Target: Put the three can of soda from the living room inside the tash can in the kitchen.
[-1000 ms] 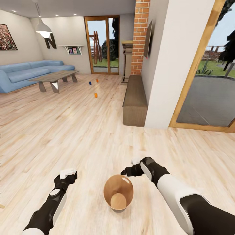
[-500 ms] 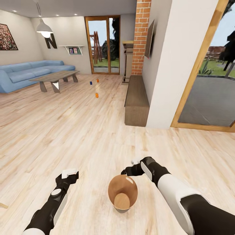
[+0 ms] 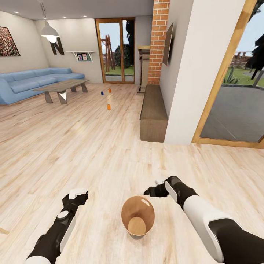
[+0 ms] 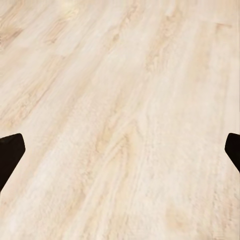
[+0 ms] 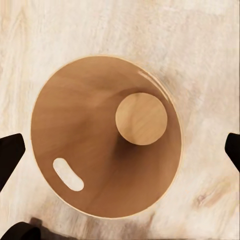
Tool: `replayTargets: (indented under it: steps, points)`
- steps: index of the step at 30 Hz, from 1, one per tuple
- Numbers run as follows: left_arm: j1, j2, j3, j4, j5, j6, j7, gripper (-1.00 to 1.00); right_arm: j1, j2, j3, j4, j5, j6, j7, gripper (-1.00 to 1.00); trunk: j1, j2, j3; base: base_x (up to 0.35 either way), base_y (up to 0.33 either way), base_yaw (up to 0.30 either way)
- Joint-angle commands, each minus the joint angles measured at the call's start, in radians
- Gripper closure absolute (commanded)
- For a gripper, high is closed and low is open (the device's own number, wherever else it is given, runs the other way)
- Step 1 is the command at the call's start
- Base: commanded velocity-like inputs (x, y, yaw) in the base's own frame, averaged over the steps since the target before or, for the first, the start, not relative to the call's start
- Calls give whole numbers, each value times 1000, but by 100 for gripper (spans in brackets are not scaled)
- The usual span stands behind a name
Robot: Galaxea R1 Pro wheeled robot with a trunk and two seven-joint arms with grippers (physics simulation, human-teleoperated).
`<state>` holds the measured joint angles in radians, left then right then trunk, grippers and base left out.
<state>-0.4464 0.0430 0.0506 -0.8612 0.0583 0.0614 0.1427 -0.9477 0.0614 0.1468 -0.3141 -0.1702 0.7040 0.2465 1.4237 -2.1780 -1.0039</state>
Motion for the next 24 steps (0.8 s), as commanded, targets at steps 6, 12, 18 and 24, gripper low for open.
replayTargets:
  steps: [6, 12, 18, 24]
  points:
    - [0, 1, 0, -28, 0, 0, 5, -100, 1, -22, -17, 1, -3, -1, -41, -100, 0, 0, 0, 0, 0, 0]
    - [0, 1, 0, -33, 0, 1, 7, -100, 1, -21, -19, 1, -3, -1, -46, -100, 8, -14, -6, 0, 0, 0]
    - [0, 2, 0, -34, 0, 4, 8, -100, 1, -18, -20, 3, -5, 0, -48, -100, 31, -56, -25, 0, 0, 0]
    - [0, 1, 0, -35, 0, 4, 8, -100, 2, -13, -21, 7, -6, 0, -48, -100, 54, -98, -44, 0, 0, 0]
